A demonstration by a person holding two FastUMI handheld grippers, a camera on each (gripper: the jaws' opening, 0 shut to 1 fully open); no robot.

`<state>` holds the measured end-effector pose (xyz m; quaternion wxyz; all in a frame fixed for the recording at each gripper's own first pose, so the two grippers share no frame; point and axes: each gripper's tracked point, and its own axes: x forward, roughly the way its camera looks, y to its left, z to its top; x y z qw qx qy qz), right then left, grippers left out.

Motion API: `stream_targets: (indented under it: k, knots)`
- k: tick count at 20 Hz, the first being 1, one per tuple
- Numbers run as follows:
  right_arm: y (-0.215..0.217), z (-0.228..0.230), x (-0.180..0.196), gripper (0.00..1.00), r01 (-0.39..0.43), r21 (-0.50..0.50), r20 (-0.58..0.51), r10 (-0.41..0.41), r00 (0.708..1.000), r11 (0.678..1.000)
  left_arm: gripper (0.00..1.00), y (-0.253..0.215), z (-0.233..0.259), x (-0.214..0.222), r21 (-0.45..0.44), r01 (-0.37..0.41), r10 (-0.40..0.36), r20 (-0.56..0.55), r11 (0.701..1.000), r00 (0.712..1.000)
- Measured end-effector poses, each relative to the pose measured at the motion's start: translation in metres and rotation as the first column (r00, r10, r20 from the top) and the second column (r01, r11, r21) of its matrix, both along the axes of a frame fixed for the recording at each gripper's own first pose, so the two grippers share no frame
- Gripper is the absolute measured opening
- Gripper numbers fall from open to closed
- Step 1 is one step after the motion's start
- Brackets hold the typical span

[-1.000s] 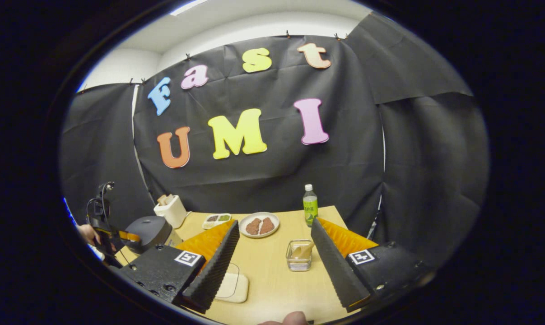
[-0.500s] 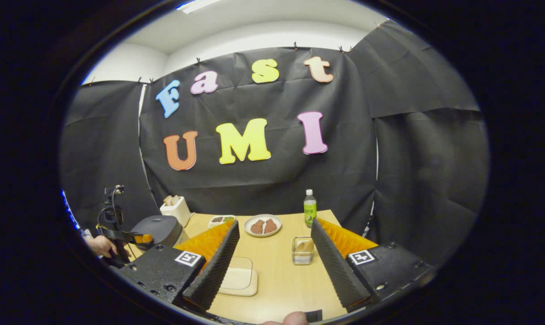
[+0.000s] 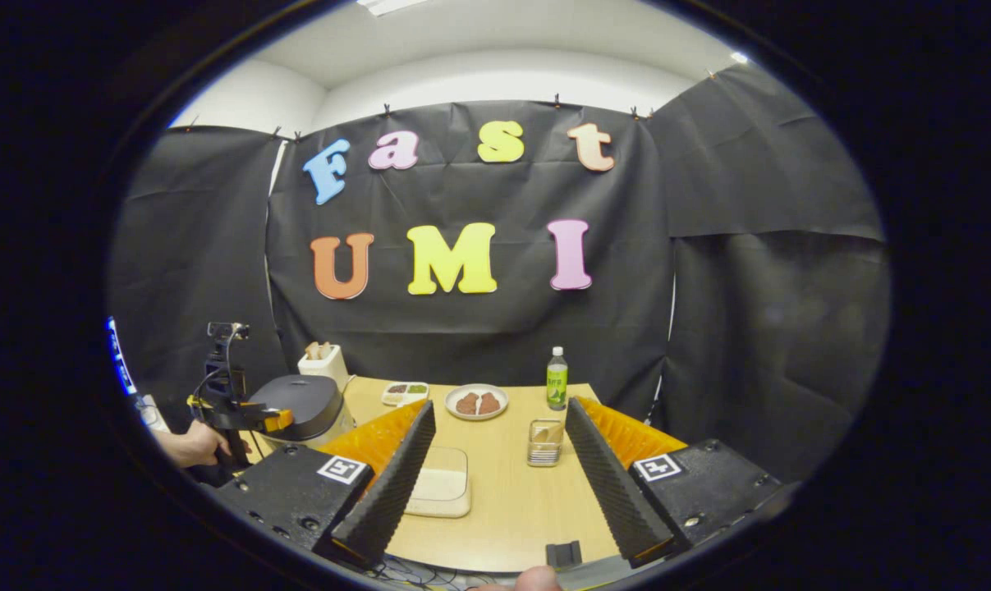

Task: Close the left gripper, press the button to open the rice cooker; take a wooden spoon from the chopstick holder with the right hand, scoop a spoonful of rice and pour it into the rice cooker, then put the wooden spoon back into the chopstick holder.

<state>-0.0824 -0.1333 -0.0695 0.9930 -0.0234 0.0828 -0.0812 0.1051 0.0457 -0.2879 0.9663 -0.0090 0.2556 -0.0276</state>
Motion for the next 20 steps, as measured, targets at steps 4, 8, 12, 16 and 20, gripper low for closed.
stream_targets:
  k: [4, 8, 12, 16, 20]
  knots:
    - [0.006, 0.007, 0.004, 1.0, -0.014, -0.01, 0.022, 0.015, 1.0, 1.0, 0.94, 0.004, 0.01, -0.005, -0.067, -0.027, 0.028, 0.016, 0.997, 0.999]
    - [0.008, 0.018, 0.015, 1.0, -0.021, -0.019, 0.044, 0.021, 0.999, 1.0, 0.95, 0.009, 0.072, -0.011, -0.106, -0.019, 0.035, 0.149, 0.994, 0.988]
    - [0.023, 0.035, 0.029, 1.0, -0.032, -0.003, 0.09, 0.032, 0.995, 0.999, 0.95, 0.009, 0.169, -0.033, -0.107, 0.008, 0.026, 0.317, 0.994, 0.948]
    - [0.055, 0.053, 0.028, 1.0, -0.06, 0.006, 0.136, 0.059, 0.989, 0.998, 0.95, -0.005, 0.234, -0.081, -0.048, 0.027, -0.004, 0.43, 0.998, 0.903]
    - [0.082, 0.067, 0.006, 1.0, -0.048, 0.02, 0.187, 0.044, 0.981, 0.999, 0.95, -0.019, 0.269, -0.138, -0.121, 0.044, 0.018, 0.473, 0.992, 0.881]
